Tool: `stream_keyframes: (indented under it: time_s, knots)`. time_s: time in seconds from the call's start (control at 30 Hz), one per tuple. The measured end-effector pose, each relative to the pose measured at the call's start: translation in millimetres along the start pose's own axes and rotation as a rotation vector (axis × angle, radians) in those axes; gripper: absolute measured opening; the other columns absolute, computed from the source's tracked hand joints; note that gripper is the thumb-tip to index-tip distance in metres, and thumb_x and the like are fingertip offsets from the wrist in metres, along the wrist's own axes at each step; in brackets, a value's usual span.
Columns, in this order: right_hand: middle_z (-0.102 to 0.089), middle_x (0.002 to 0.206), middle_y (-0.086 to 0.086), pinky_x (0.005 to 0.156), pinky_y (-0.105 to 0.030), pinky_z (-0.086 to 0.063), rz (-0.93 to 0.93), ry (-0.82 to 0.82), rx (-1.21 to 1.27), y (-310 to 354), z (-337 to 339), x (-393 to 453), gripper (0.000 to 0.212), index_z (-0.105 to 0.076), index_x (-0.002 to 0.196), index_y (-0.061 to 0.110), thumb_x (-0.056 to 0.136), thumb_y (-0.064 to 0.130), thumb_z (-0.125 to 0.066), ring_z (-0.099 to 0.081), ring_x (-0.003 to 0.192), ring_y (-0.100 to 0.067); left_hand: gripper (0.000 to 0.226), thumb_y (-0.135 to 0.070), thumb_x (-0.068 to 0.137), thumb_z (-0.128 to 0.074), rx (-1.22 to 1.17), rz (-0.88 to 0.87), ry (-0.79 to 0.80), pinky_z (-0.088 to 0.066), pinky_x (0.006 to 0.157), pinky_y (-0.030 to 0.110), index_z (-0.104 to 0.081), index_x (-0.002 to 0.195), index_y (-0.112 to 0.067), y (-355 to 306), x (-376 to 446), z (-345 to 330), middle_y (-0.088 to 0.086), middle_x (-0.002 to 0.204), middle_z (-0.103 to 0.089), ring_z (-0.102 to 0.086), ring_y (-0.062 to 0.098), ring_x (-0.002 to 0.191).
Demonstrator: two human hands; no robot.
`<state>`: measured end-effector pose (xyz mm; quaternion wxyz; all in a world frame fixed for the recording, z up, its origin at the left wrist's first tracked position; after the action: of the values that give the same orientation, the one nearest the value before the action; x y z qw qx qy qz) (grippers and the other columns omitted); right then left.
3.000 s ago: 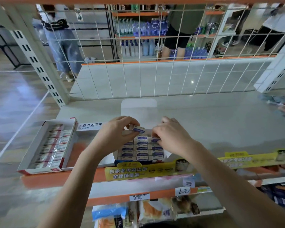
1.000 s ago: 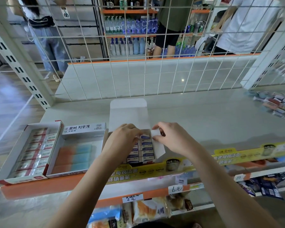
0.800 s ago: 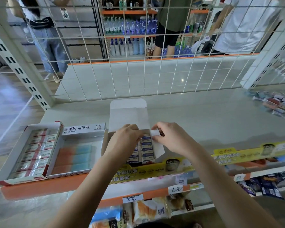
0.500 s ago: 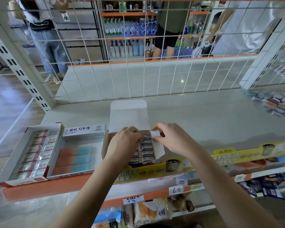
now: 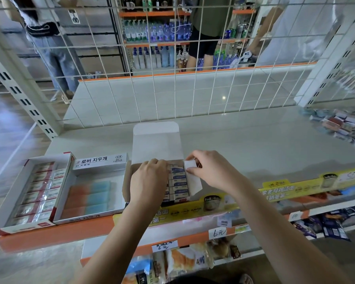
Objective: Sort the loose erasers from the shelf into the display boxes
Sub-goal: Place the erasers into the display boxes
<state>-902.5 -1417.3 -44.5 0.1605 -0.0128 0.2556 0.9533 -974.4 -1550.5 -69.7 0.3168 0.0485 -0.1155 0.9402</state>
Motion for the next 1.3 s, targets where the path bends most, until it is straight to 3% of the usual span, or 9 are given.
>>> stream_keyframes:
  time_s: [0.1,0.47,0.63,0.87,1.03,1.3]
  knots:
    - [-0.06,0.119,-0.004,0.078,-0.02,-0.041,0.003,0.0,0.014,0,0,0,0.039,-0.052,0.127,0.015,0.091,0.028,-0.059,-0.057,0.101,-0.017,0.028,-0.031,0.1,-0.035,0.021,0.017,-0.002,-0.035,0.067,0.023,-0.059,0.11,-0.02,1,1,1,-0.005,0.107,-0.062,-0.056,0.015,0.097]
    - [-0.059,0.119,-0.004,0.073,-0.018,-0.036,0.021,0.026,0.029,1,-4,7,0.037,-0.052,0.126,0.016,0.091,0.025,-0.059,-0.053,0.09,-0.013,0.027,-0.033,0.096,-0.044,-0.033,0.014,0.061,-0.038,0.062,0.025,-0.069,0.097,-0.023,-1,7,4,-0.006,0.097,-0.062,-0.049,0.012,0.082]
    - [-0.053,0.1,0.002,0.055,-0.011,-0.028,0.036,0.035,0.052,-2,-5,9,0.036,-0.052,0.126,0.017,0.091,0.025,-0.058,-0.04,0.067,0.001,0.028,-0.033,0.097,-0.044,-0.044,-0.003,0.082,-0.037,0.061,0.024,-0.07,0.1,-0.025,0,9,5,-0.007,0.098,-0.061,-0.046,0.01,0.081]
    - [-0.039,0.076,0.017,0.055,-0.013,-0.029,0.032,0.048,0.067,-5,-5,14,0.035,-0.053,0.124,0.018,0.09,0.025,-0.06,-0.039,0.064,0.002,0.02,-0.037,0.094,-0.047,-0.157,-0.003,0.089,-0.036,0.067,0.023,-0.059,0.101,-0.023,5,8,3,-0.007,0.103,-0.057,-0.053,0.013,0.095]
    - [-0.049,0.088,0.009,0.057,-0.012,-0.032,0.034,0.039,0.074,-5,-5,11,0.036,-0.053,0.125,0.018,0.09,0.026,-0.059,-0.047,0.073,-0.005,0.021,-0.035,0.095,-0.045,-0.169,0.022,0.087,-0.041,0.073,0.025,-0.057,0.107,-0.022,0,7,1,-0.004,0.107,-0.057,-0.052,0.015,0.101]
    - [-0.05,0.09,0.008,0.058,-0.011,-0.033,0.039,0.011,0.089,-7,-5,8,0.036,-0.054,0.125,0.018,0.09,0.027,-0.06,-0.049,0.078,-0.008,0.022,-0.028,0.097,-0.043,-0.094,0.049,0.088,-0.046,0.077,0.03,-0.049,0.116,-0.019,-8,2,-1,0.001,0.113,-0.056,-0.053,0.019,0.105]
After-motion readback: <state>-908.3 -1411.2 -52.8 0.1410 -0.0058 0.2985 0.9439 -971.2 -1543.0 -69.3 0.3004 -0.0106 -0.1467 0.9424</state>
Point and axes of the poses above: each hand's wrist, its own x-axis towards the middle knuckle, its own z-axis out of the back of the hand, y = z × x, the point moved 3 cm from there along x, towards the middle knuckle
